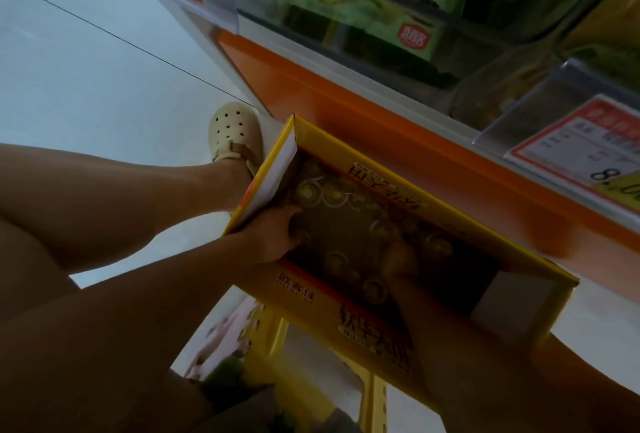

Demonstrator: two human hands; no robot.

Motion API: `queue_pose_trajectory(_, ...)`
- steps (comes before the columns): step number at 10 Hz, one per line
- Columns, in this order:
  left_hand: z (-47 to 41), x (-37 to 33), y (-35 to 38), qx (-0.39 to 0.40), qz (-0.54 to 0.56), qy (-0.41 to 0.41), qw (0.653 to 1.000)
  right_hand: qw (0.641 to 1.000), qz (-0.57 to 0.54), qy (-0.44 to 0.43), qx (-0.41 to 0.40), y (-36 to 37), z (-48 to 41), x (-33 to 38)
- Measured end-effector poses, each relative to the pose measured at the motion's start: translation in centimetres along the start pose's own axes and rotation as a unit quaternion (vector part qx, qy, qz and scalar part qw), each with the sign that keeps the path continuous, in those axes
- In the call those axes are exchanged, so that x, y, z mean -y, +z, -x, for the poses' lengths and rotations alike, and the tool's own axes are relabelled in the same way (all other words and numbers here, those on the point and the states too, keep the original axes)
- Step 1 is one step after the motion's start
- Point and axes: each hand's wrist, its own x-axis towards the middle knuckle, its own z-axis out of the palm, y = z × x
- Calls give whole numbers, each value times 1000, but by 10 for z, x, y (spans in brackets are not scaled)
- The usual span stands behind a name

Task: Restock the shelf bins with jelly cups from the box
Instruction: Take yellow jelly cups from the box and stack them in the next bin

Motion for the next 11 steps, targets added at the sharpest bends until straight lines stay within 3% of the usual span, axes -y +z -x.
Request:
queue_pose_trajectory(1,-1,1,0,-1,7,-16,1000,998,-67,0,-21,2,19,3)
queue_pose_trajectory(2,-2,1,2,1,18,-26,1000,994,101,-47,-9,6,15,-13)
queue_pose_trajectory(3,-2,4,3,-5,25,-30,999,933,348,-85,21,13,3,-29)
queue_pose_trajectory(4,-3,10,7,-11,45,-31,998,913,397,-83,-38,20,-1,-35)
queue_pose_trajectory(5,-5,14,9,-2,52,-42,998,947,299,-114,-14,18,-8,-33)
queue_pose_trajectory(8,-25,1,11,-54,-6,-20,998,934,300,-190,27,-10,-2,-23)
queue_pose_trajectory(10,-49,-2,17,-56,5,-89,994,984,88,-137,76,-28,23,-28)
queue_pose_trajectory(11,-71,-3,25,-66,17,-67,995,990,9,-123,74,-41,36,-26)
